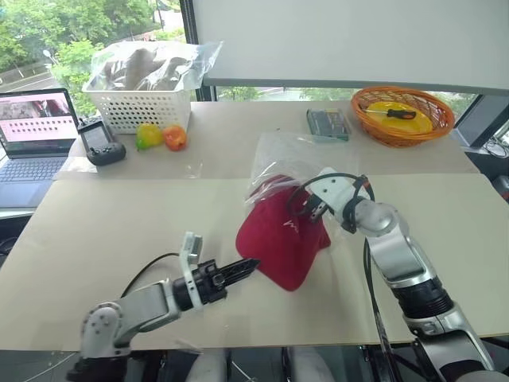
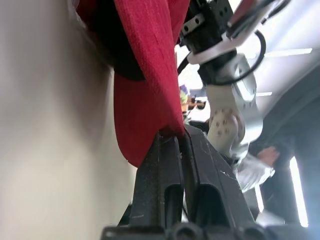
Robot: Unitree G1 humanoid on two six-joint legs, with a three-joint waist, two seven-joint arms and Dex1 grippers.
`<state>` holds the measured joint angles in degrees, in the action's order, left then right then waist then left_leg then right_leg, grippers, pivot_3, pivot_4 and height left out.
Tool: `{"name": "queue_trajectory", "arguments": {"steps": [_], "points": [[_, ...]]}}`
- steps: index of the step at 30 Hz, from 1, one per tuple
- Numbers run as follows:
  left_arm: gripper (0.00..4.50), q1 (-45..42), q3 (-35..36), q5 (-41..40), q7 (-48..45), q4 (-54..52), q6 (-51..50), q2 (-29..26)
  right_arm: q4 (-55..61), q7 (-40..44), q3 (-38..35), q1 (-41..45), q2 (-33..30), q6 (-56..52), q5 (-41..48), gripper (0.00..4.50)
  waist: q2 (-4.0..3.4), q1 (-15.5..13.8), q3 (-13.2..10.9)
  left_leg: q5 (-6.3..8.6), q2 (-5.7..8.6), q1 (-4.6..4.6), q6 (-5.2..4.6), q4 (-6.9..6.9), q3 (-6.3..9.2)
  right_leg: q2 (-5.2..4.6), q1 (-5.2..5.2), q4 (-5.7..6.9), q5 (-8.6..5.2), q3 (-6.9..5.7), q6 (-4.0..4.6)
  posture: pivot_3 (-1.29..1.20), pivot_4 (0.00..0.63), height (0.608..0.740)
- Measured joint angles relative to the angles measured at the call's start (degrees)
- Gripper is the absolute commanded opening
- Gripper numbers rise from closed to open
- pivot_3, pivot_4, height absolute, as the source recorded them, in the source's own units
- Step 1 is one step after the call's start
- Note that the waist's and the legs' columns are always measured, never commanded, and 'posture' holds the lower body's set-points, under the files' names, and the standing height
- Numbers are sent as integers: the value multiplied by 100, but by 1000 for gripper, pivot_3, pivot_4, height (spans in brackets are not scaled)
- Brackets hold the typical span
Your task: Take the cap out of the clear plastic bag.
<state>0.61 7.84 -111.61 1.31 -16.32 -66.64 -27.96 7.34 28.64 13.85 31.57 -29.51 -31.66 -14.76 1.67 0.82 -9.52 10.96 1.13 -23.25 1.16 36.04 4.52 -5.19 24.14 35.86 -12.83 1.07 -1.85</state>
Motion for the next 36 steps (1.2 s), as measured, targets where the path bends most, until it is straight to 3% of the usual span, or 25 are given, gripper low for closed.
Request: {"name": "queue_trajectory", "arguments": {"steps": [7,13,22,25,31,36], "points": [[11,561,-71,-3,-1790,-467,26,-1704,-138,8,33,86,-2,11,-22,0,-5,5,-4,0,-5,4,0,-7,0,-1,5,11,-14,-3,12,0,150,736],[11,1390,310,-8,-2434,-683,279,-2442,-236,7,85,124,29,74,-23,0,-5,55,-8,2,-14,5,-2,-15,-2,3,14,18,-22,-3,20,0,150,736],[11,3504,1944,-12,-3065,-1223,752,-2422,-588,9,90,181,-8,330,-19,0,-1,189,-17,17,-20,9,-21,-24,-11,3,21,21,-38,-2,29,0,150,736],[11,3732,2420,-10,-3412,-1204,812,-2225,-742,21,99,225,-9,460,-18,0,-4,173,-18,17,-19,9,-21,-22,-12,4,19,23,-39,-4,31,0,150,736],[11,2421,3298,-23,-2949,376,791,-1760,-922,106,102,376,-17,687,-20,0,-8,82,-24,14,-22,28,-22,-3,-3,10,-5,33,-62,-16,9,0,150,736],[11,1671,3389,-17,-2490,854,546,-1605,-932,126,106,378,-15,738,-22,0,1,37,-26,14,-14,20,-22,-5,-3,3,2,32,-30,-8,20,0,150,736]]}}
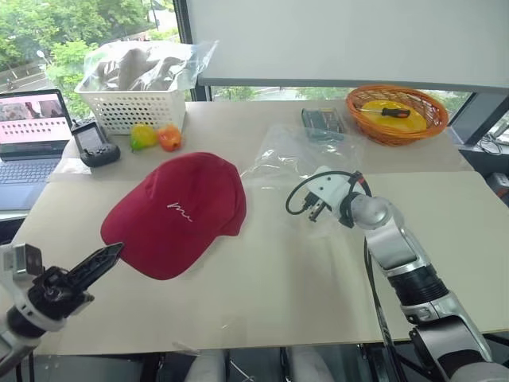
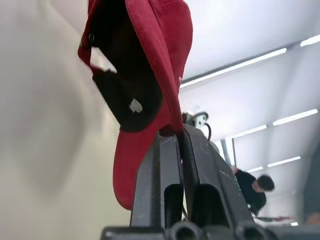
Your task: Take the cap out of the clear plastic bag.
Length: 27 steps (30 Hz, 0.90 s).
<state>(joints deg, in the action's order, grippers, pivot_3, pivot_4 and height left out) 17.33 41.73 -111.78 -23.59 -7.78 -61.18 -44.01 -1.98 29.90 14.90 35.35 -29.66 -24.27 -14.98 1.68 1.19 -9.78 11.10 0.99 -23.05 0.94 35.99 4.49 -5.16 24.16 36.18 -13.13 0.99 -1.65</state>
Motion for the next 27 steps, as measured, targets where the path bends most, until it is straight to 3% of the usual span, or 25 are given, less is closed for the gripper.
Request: {"name": "queue_trajectory", "arguments": {"steps": [4,6,11,14,20,27], "points": [[11,-1211,-153,5,851,242,128,823,-85,0,0,42,4,7,-11,0,3,-61,-5,-2,1,0,3,4,5,0,-5,0,6,-3,0,0,150,736],[11,-1981,-352,2,1451,299,356,1540,-76,-3,5,50,17,7,-37,0,11,-101,-2,-6,6,-4,10,13,7,-3,-7,3,12,-2,-9,0,150,736],[11,-3076,-477,-4,2886,581,1037,2602,-83,7,13,51,-88,81,-178,0,25,-84,4,-8,10,-8,14,15,4,-6,-5,0,23,5,-14,0,150,736],[11,-3330,-890,47,3493,738,1501,2931,-60,43,33,32,-160,231,-235,0,27,-51,4,-8,12,-9,14,13,2,-7,-3,3,24,10,-16,0,150,736],[11,-3593,-1373,645,3980,1178,2123,3555,-1,112,158,-26,-322,635,-451,0,27,-52,4,-8,15,-9,14,20,0,-5,-10,-3,27,10,-22,0,150,736],[11,-4396,-1599,1876,3768,2129,2862,4224,55,154,252,-221,-258,741,-600,0,25,-126,6,-10,19,-5,16,36,1,-4,-26,-2,31,7,-29,0,150,736]]}}
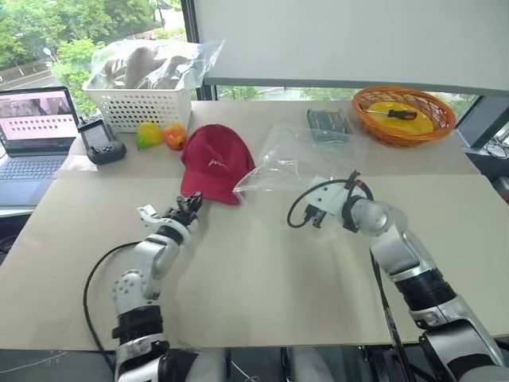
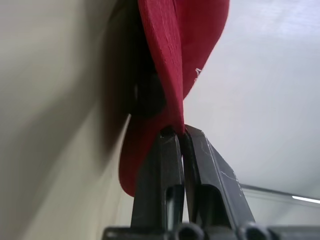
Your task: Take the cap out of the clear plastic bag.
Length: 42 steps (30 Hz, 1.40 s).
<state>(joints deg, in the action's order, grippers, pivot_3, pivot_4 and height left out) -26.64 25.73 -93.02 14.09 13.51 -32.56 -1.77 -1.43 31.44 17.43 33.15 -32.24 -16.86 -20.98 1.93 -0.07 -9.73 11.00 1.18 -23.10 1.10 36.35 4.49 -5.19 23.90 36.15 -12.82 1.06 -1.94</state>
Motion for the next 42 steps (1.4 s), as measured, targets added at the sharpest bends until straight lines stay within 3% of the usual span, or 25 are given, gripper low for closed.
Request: {"name": "queue_trajectory", "arguments": {"steps": [2,4,6,12,13,15,16,24,26,29,32,39,42], "points": [[11,-152,12,193,1,184,131,56,53,5,6,0,44,0,-18,0,-1,-13,1,0,0,12,0,4,0,0,-17,-3,2,0,-3,0,150,736],[682,-189,14,365,4,280,119,119,99,21,6,0,54,-1,-25,0,-3,-20,1,1,0,57,0,3,1,-1,-72,-14,-4,-3,-14,0,150,736],[1043,-162,4,490,34,290,-9,135,131,46,4,2,54,-1,-29,0,-3,-15,2,1,0,79,-1,1,1,-2,-95,-21,-25,-3,-50,0,150,736],[3382,36,38,520,235,-81,-179,325,140,61,-5,2,55,-5,-32,0,-3,-6,2,1,0,77,0,1,1,-2,-90,-20,-19,-1,-46,0,150,736],[3546,52,40,520,262,-116,-193,338,141,61,-5,2,55,-5,-32,0,-3,-7,2,1,0,76,0,1,1,-3,-90,-20,-18,0,-43,0,150,736],[4320,93,49,520,329,-186,-242,366,142,61,-5,2,55,-6,-32,0,-3,-7,2,1,1,76,0,1,1,-4,-89,-20,-17,1,-42,0,150,736],[4451,131,51,518,353,-242,-257,377,146,62,-6,2,55,-6,-31,0,-3,-3,2,1,1,76,0,1,1,-4,-89,-21,-17,1,-42,0,150,736],[4451,1056,90,-88,827,-1207,-745,84,227,433,-70,-9,-315,3,59,0,-3,105,2,2,-3,81,0,-8,-2,-1,-85,-21,-22,9,-48,0,150,736],[4451,1345,85,-165,846,-1474,-927,-311,354,751,-140,-48,-497,72,272,0,-3,163,2,2,-12,87,0,-16,-4,6,-85,-19,-27,11,-48,0,150,736],[4451,1718,64,184,575,-1775,-1209,-1357,505,1219,-272,-88,-696,82,623,0,-4,263,2,2,-16,118,0,-39,-7,10,-89,-3,-39,15,-27,0,150,736],[4451,1869,-19,570,282,-1893,-1326,-1845,475,1304,-287,-70,-703,189,672,0,-4,260,2,1,-20,125,1,-40,-6,14,-89,5,-41,13,-19,0,150,736],[4500,1861,-8,664,162,-1902,-1342,-1836,184,1224,-279,120,-447,411,702,2105,-5,216,1,0,-19,109,3,-39,-4,12,-79,1,-38,13,-21,0,150,736],[4500,1864,-19,743,114,-1941,-1279,-1731,187,1213,-270,143,-254,410,757,3246,-5,179,1,0,-18,107,3,-39,-2,11,-80,-1,-38,13,-21,0,150,736]]}}
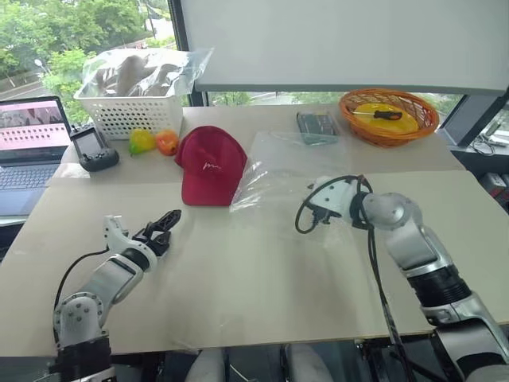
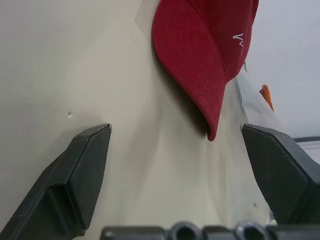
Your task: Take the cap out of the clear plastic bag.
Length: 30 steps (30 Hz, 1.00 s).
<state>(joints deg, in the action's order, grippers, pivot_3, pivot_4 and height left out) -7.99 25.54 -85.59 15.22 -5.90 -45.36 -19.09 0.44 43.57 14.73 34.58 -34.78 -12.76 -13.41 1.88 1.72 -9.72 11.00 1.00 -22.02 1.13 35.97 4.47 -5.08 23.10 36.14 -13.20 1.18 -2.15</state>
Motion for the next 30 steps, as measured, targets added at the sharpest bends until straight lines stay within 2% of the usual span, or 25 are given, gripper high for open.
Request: {"name": "queue_trajectory", "arguments": {"steps": [4,11,16,20,25,28,30], "points": [[4500,10,-8,32,-82,-2,6,7,1,-44,65,13,241,0,-9,4468,0,-21,0,0,0,-4,0,0,0,0,3,-2,0,0,0,0,150,736],[4500,0,17,31,-252,80,-127,-231,36,72,145,73,194,-223,-130,4468,-1,-50,-2,0,0,-13,0,-2,2,0,12,-7,0,-3,0,0,150,736],[4500,-24,-128,405,-500,22,-221,-497,479,630,11,39,143,-849,398,4468,-3,-66,-8,0,1,-23,0,-2,6,0,17,-10,-1,-8,0,0,150,736],[4500,-16,-385,972,-990,-205,-333,-922,801,923,-99,38,56,-1191,809,4468,-1,-80,-15,0,1,-33,1,-2,9,-1,22,-14,-1,-15,0,0,150,736],[4500,151,-784,2129,-2040,-917,-79,-1720,1042,1161,-520,44,67,-1820,1587,4468,0,-77,-22,2,0,-43,2,-10,7,-5,35,-24,-1,-15,6,0,150,736],[4500,605,-1295,3556,-2610,-1310,555,-2325,1041,952,-1224,205,292,-2532,2242,4468,-3,-72,-25,2,1,-68,3,-20,0,-9,70,-21,16,-10,42,0,150,736],[4500,819,-1359,4184,-2820,-1449,993,-2386,1010,632,-1750,395,463,-2929,2611,4468,-4,-91,-25,0,0,-110,4,-17,1,-8,117,-14,23,-9,50,0,150,736]]}}
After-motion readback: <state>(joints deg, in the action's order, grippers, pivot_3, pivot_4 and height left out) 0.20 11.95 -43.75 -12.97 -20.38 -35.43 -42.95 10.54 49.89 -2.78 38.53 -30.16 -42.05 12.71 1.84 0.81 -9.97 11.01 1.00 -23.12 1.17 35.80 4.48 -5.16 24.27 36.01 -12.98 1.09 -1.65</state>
